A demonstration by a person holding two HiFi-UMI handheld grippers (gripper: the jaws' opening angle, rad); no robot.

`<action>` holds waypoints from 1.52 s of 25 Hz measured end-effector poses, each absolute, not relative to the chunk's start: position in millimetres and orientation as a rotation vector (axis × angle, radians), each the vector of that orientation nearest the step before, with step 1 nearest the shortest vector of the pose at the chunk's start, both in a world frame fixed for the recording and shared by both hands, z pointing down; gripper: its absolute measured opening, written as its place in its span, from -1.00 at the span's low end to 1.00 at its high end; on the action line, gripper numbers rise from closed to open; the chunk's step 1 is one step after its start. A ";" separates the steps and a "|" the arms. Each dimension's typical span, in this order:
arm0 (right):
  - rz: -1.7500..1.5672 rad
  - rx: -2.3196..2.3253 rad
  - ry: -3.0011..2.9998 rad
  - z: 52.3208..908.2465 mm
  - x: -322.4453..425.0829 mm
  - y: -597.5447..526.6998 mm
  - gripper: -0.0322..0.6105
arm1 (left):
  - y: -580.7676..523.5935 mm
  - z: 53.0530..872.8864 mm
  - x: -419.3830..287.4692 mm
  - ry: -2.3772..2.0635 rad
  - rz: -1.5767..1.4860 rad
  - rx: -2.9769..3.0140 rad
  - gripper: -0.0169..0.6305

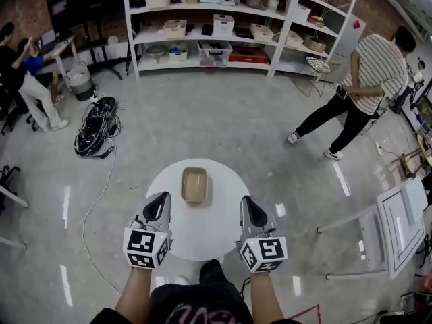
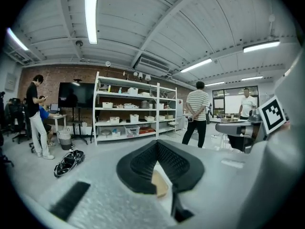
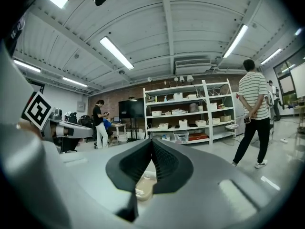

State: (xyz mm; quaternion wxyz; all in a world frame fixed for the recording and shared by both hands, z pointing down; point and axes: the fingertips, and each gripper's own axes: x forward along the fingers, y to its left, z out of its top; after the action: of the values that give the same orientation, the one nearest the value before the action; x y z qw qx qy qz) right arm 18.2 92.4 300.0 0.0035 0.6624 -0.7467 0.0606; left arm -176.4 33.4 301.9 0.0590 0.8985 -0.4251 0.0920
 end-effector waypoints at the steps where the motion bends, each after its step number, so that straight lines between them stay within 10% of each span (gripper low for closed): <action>1: 0.201 2.072 -2.343 301.7 22.3 85.6 -0.88 | 27.7 304.1 -172.8 -1.290 0.291 2.714 -0.94; 38: 0.437 1.870 -2.420 385.9 129.6 -64.6 -0.87 | -93.7 387.8 -69.9 -1.396 0.516 2.488 -0.94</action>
State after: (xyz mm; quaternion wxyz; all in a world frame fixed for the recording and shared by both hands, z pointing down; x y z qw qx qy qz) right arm 129.6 -64.6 385.9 0.0262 0.6052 -0.7830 0.1415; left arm -69.9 -93.7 387.8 0.1212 0.8519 -0.4779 0.1767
